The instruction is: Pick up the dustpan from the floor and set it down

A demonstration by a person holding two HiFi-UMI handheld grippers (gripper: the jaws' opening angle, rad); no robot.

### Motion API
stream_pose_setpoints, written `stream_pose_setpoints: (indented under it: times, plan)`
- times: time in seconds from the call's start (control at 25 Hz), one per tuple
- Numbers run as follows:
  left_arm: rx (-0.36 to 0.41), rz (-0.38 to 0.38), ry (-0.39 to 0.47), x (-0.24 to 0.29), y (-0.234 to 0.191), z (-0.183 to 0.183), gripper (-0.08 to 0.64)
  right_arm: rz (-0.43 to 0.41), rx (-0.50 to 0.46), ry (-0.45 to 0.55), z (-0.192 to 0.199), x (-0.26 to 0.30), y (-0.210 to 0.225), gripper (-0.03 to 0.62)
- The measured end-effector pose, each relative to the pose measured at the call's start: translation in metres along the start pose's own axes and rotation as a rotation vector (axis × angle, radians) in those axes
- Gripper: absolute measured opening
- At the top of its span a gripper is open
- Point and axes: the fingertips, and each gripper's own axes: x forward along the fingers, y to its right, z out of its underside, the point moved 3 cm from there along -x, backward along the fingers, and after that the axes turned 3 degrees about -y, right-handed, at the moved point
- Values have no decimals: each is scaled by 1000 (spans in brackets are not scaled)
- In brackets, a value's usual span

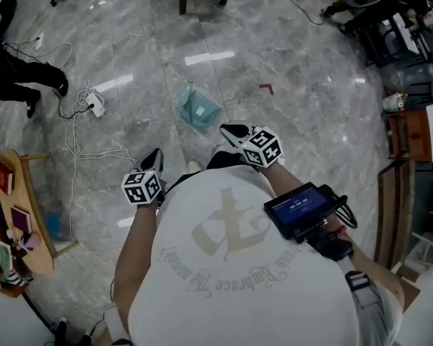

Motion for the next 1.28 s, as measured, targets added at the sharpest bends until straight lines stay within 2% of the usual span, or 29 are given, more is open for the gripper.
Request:
stream_pose_setpoints:
  times: [0.2,0.36,0.64,1.04,1.28]
  plan:
    - [-57,-33,17,-2,-5,18,12,-21,-57,-34,10,5,-5,18]
    - [-57,-38,20,2,-6,21,12,-19,-50,-28,17,3,0,18]
    - [-12,-27,-6,19,-3,17,12,-4,3,-10,30,2,13,18]
    - [90,33,-71,45,12,1,12,48,81,-5,39,-4,30,18]
    - [125,31,-116,42,12,-3,14,48,97,16,30,-1,32,18]
